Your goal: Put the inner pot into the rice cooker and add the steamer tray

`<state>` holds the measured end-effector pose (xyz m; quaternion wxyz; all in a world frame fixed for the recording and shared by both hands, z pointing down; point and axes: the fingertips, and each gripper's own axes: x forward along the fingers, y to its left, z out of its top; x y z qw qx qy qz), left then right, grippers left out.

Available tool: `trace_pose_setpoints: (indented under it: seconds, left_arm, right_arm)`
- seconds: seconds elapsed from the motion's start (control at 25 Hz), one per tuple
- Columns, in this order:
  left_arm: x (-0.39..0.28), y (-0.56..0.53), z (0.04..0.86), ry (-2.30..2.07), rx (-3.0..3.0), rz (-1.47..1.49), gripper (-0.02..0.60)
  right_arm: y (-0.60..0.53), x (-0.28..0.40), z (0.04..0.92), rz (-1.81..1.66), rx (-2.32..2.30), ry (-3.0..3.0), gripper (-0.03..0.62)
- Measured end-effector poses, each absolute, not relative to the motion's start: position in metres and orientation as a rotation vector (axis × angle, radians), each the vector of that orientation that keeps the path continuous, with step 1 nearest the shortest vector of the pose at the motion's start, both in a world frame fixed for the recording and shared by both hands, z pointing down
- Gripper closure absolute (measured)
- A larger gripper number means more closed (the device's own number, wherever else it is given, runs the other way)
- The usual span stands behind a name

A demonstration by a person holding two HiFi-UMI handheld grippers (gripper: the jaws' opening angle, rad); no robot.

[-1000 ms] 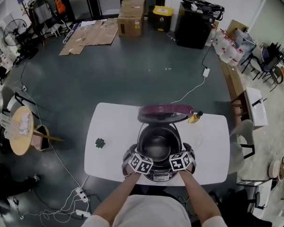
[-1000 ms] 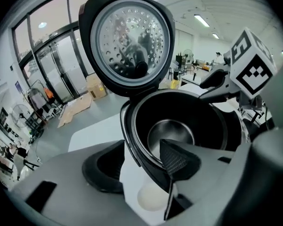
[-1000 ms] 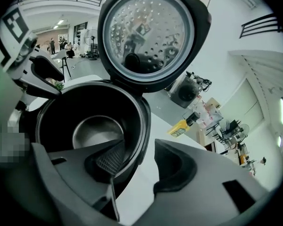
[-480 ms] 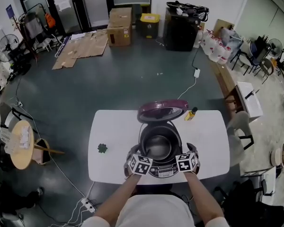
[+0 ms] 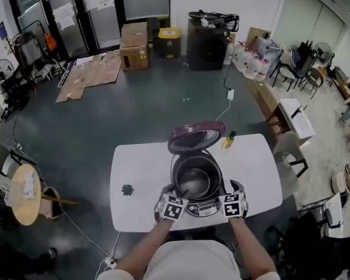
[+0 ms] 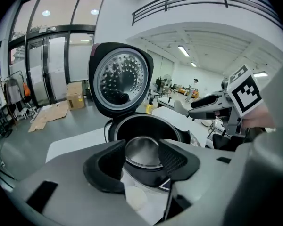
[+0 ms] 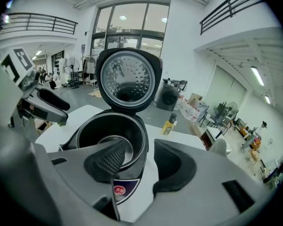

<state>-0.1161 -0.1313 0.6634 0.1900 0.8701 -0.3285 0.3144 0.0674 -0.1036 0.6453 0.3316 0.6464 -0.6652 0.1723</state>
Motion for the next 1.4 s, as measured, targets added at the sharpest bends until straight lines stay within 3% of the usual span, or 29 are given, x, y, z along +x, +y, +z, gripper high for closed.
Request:
trace_pose_setpoints:
  seconds: [0.68,1.4]
  left_arm:
    - [-0.072,-0.113,0.633,-0.792,2.506,0.776,0.348]
    - [0.088,-0.106,0.648,-0.728,2.408,0.807,0.344]
  right_arm:
    - [-0.063,0.105,0.618,0.502,1.881,-1.726,0.389]
    - [-0.079,0.220,0.648,0.590,1.791,-1.789,0.390]
